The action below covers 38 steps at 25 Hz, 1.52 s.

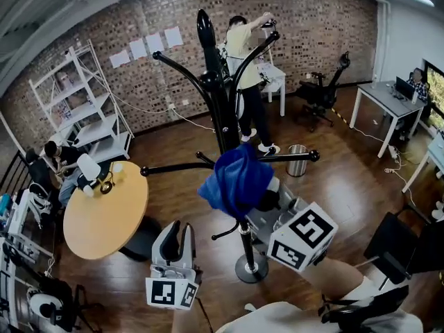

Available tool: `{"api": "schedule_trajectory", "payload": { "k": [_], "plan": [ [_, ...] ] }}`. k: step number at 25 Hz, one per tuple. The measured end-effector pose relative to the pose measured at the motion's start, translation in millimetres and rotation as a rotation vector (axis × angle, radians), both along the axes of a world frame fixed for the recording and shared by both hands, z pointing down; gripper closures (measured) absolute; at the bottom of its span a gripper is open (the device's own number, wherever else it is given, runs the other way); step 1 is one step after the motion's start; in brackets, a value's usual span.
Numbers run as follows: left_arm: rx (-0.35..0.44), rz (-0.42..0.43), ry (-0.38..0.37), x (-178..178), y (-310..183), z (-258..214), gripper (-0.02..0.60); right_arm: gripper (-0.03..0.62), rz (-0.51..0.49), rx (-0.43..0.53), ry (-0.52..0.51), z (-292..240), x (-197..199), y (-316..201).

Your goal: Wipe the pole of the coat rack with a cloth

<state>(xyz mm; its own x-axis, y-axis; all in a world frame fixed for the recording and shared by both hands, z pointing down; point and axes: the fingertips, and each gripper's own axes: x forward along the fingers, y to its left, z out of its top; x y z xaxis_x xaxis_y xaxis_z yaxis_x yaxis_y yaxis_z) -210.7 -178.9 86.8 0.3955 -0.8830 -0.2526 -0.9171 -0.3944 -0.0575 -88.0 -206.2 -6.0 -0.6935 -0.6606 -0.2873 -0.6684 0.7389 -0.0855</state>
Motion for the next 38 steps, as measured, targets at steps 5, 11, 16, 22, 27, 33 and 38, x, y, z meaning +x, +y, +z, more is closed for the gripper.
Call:
{"api": "schedule_trajectory", "payload": {
  "k": [5,11,16,22,27,33,38],
  "plan": [
    [-0.029,0.028,-0.014,9,-30,15,0.491,0.496,-0.082,0.161,0.131,-7,-18,21],
    [0.006,0.156,-0.008,-4,-57,3,0.491,0.496,0.05,0.18,0.122,-100,-31,-48],
    [0.033,0.244,-0.004,-29,-68,-9,0.491,0.496,0.168,0.017,0.227,-62,-25,-81],
    [-0.063,0.379,-0.008,-47,-88,29,0.491,0.496,0.307,-0.137,0.282,25,-24,-103],
    [-0.045,0.472,0.006,-37,-83,27,0.491,0.496,0.356,0.084,0.243,-23,-33,-32],
    [-0.107,0.506,0.015,-43,-86,49,0.491,0.496,0.283,-0.198,0.466,153,-95,14],
    [-0.166,0.523,0.012,-40,-86,70,0.491,0.496,0.595,-0.181,0.475,198,-52,-69]
  ]
}}
